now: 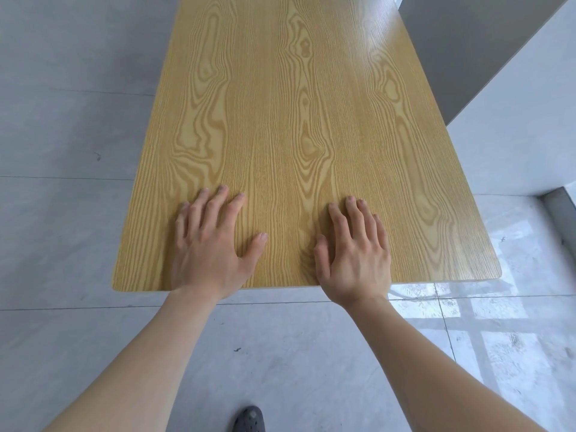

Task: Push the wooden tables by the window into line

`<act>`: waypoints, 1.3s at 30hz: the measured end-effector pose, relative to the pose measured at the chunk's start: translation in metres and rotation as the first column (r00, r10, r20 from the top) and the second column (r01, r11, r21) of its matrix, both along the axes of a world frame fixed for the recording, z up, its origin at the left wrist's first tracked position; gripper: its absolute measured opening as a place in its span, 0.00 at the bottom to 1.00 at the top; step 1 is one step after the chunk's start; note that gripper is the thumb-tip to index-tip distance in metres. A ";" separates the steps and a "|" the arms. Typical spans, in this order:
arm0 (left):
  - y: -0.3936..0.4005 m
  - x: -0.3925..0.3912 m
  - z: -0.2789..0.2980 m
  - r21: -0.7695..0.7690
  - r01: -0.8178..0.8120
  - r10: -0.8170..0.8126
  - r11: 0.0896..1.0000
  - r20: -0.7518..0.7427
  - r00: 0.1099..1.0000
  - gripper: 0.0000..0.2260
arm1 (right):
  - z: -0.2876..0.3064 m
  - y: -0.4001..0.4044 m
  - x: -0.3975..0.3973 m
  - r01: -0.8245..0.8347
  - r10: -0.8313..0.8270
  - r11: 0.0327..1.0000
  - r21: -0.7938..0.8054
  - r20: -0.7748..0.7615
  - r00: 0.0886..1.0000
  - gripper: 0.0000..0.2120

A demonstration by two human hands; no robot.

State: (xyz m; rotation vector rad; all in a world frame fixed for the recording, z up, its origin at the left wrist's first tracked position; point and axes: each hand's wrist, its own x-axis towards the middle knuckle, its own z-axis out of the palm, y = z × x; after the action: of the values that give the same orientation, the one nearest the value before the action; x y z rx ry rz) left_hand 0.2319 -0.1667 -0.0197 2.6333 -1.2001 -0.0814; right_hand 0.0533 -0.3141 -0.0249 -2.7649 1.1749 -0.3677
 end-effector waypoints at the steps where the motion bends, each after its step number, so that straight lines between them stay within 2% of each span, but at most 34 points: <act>1: 0.000 0.001 0.000 0.003 0.001 -0.001 1.000 0.000 1.000 0.33 | 0.001 0.000 0.000 0.000 0.000 1.000 0.003 -0.002 1.000 0.29; 7: 0.000 0.000 0.007 0.124 0.042 -0.035 0.991 -0.054 0.998 0.35 | 0.012 0.002 0.002 -0.006 0.014 0.996 0.084 -0.098 0.995 0.29; 12: -0.003 0.001 0.050 0.312 0.133 -0.056 0.941 -0.243 0.968 0.33 | 0.059 0.002 0.005 0.012 0.100 0.947 0.320 -0.331 0.938 0.26; 17: 0.000 -0.010 0.100 0.433 0.191 -0.051 0.881 -0.315 0.948 0.30 | 0.122 0.008 0.001 0.059 0.256 0.841 0.537 -0.492 0.832 0.25; 23: 0.019 -0.034 0.162 0.517 0.256 -0.057 0.817 -0.369 0.928 0.27 | 0.187 0.024 -0.020 0.045 0.305 0.820 0.571 -0.501 0.810 0.27; 31: 0.065 -0.068 0.247 0.489 0.150 0.013 0.859 -0.314 0.949 0.20 | 0.262 0.052 -0.040 -0.096 0.379 0.830 0.550 -0.428 0.821 0.26; 39: 0.117 -0.043 0.290 0.429 0.010 0.106 0.903 -0.245 0.964 0.22 | 0.286 0.090 0.002 -0.218 0.446 0.838 0.500 -0.398 0.802 0.26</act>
State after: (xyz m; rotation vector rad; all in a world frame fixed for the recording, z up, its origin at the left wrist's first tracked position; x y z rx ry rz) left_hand 0.1886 -0.0496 0.2704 2.8887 -1.1254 -0.7435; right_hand 0.0553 -0.2239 0.2610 -2.6349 0.6664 0.6213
